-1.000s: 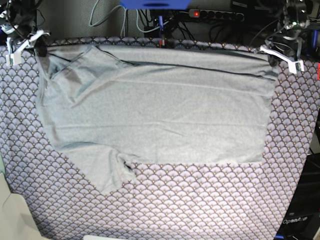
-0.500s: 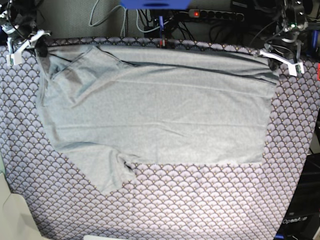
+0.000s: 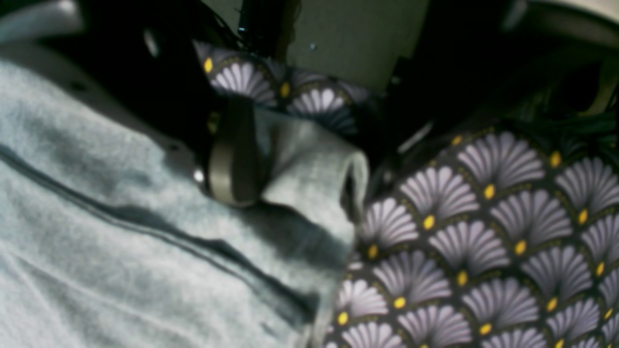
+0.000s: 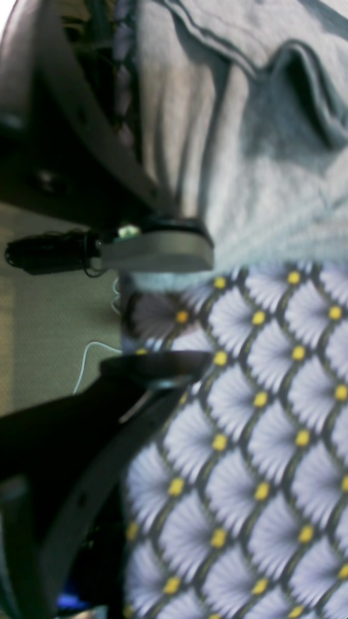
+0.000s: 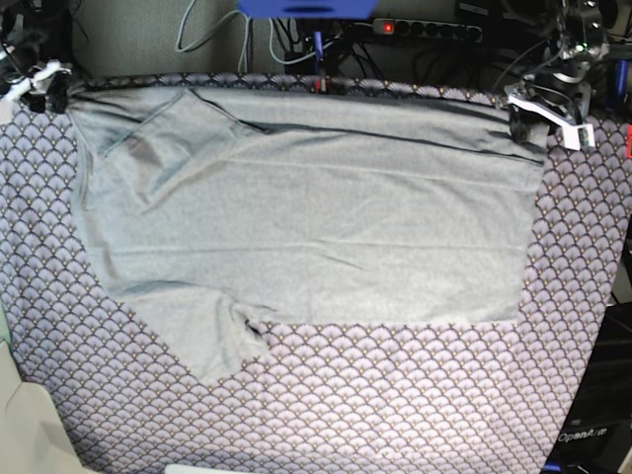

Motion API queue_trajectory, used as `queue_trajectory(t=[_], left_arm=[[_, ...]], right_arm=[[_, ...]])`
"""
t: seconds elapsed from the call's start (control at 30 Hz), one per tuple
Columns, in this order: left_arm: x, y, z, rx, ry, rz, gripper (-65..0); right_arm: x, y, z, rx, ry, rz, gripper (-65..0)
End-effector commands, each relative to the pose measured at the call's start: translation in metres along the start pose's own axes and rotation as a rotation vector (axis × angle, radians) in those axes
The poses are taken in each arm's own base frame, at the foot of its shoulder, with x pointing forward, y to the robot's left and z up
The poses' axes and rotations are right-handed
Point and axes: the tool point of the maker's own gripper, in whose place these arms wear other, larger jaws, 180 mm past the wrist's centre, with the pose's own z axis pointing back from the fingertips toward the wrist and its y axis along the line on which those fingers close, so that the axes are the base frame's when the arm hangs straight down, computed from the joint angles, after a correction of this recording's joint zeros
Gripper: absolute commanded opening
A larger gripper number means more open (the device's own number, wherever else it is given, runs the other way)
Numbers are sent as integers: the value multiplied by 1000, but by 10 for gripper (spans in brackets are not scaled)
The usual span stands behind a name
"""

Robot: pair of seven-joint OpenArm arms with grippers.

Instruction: Fold the T-shirt properly

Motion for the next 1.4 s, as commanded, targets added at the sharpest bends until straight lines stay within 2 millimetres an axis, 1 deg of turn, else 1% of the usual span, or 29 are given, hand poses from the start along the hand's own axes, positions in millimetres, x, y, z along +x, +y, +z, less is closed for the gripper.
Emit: queue_trajectory(t=[0.0,0.07,0.17,0.27,0.33,0.37,0.47,0.5,0.53,0.57,0.63,0.7,0.8,0.87,0.9,0.97,1.07,1.1,1.2,1.37], left_arm=[[-8,3,3,4,41,-12,-323],[-6,5,3,7,34,-11,-323],[-1,16,6,36,14,12,-322],[2,27,11,72,-7,37,-322],[6,27,12,53,-16,29,-322],[7,23,12,27,-18,16,-322],[20,21,18,6,-59,0,-322],[21,22,20,10,-71,9,-322],[28,24,24,17,-92,10,-322],[33,28,28,27,-114,14,-322],[45,34,35,39,-151,6,-322],[53,41,42,54,-178,1,-322],[65,51,49,84,-211,-2,-324],[69,51,50,87,-222,-5,-329],[68,49,49,81,-220,-6,-350],[69,48,49,79,-222,-6,-437],[66,49,47,84,-200,2,-643],[65,48,44,81,-178,5,-650],[61,45,36,72,-118,15,-650],[61,43,35,67,-107,13,-650]], right_arm=[[20,-9,5,-18,-57,12,-373],[22,-14,8,-32,-67,9,-373],[26,-21,12,-53,-79,5,-373],[24,-19,13,-53,-81,0,-373],[22,-16,11,-47,-79,-3,-374],[22,-16,11,-47,-79,-3,-376],[22,-14,10,-44,-84,-12,-377],[21,-13,9,-43,-86,-16,-378],[23,-12,9,-42,-89,-13,-380],[26,-10,10,-38,-96,-5,-391],[26,-5,11,-33,-100,-1,-436],[27,-3,11,-30,-106,-1,-493],[28,1,10,-23,-107,2,-597],[23,11,3,9,-88,8,-647],[20,17,1,25,-78,11,-650],[16,25,-4,49,-64,14,-650],[4,40,-9,92,-30,19,-650],[2,47,-12,109,-23,20,-650],[-3,58,-16,141,-8,24,-650],[-11,77,-23,194,17,34,-650]])
